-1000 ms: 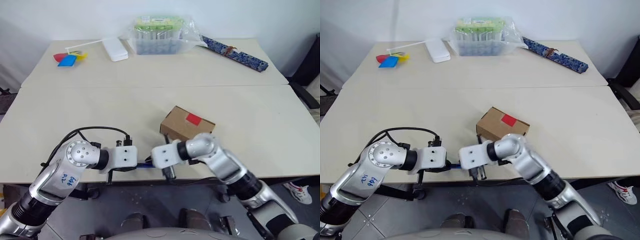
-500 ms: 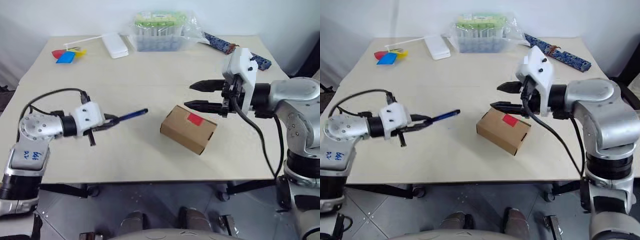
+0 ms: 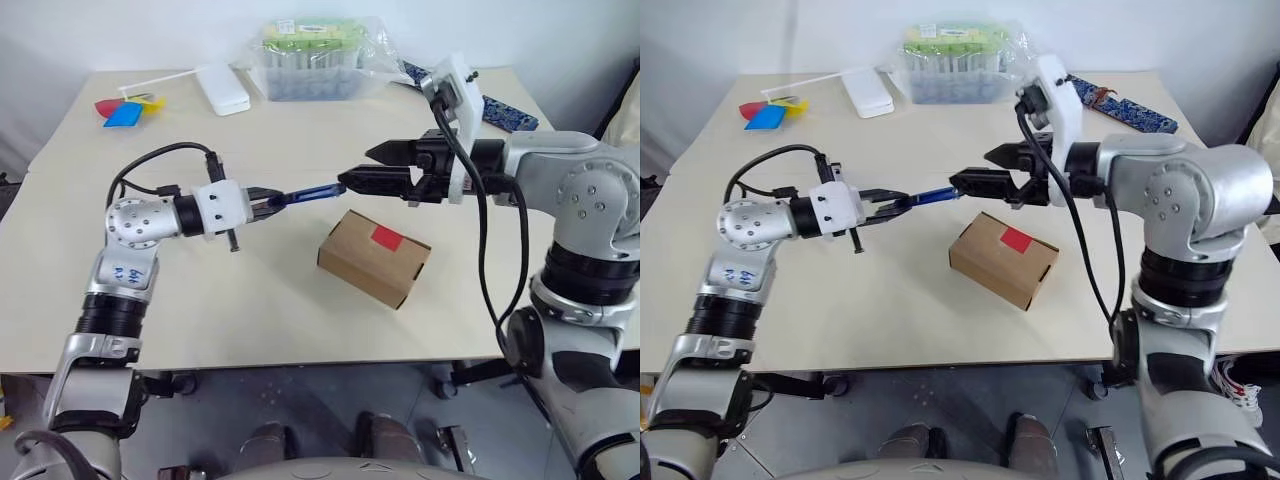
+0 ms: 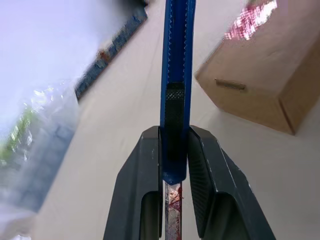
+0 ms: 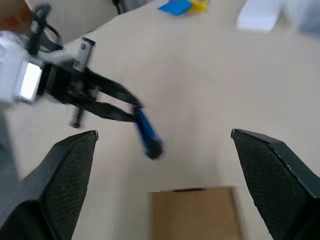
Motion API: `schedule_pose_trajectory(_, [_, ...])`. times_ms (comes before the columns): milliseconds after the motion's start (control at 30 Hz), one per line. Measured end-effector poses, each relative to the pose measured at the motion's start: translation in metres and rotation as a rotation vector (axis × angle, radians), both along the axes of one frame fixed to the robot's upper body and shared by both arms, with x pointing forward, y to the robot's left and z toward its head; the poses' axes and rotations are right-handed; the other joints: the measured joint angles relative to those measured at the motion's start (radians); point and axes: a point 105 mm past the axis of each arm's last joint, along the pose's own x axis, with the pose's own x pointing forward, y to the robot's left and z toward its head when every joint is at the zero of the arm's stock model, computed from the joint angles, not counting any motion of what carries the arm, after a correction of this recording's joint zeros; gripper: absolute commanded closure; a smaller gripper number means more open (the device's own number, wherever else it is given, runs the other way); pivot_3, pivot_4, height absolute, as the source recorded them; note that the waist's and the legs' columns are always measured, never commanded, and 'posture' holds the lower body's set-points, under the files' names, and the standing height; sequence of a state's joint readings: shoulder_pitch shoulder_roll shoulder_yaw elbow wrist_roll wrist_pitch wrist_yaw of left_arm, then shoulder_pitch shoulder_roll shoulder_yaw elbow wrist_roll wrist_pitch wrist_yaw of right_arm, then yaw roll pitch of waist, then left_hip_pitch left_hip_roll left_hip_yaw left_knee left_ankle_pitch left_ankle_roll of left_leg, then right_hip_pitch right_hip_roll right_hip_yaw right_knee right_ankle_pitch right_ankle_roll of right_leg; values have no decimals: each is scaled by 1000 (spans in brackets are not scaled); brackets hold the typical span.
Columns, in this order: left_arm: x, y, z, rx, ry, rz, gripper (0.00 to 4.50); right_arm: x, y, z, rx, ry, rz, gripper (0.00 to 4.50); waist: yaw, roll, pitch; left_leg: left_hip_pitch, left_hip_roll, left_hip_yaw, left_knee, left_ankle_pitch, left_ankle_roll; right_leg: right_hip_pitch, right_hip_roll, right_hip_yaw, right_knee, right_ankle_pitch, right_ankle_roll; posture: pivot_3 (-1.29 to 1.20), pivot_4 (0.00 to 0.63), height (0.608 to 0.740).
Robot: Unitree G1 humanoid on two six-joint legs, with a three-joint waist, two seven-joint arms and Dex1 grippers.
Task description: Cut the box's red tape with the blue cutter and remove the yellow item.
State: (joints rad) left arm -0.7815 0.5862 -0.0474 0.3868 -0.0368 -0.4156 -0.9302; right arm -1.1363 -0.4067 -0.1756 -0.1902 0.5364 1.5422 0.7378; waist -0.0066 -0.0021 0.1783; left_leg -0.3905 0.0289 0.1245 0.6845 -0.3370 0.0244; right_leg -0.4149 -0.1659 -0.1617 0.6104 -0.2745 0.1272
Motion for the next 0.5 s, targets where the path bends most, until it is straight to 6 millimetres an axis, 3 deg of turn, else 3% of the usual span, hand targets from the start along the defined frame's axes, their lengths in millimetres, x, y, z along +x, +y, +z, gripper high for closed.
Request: schedule_pose_trajectory(500, [-3,-8,6,-12,-87,-58,4122,15,15,-30,2,222,-1,25,-15,0,0,-1,0,-1,0,0,0,0,0,-1,0,0,0,0,150,740])
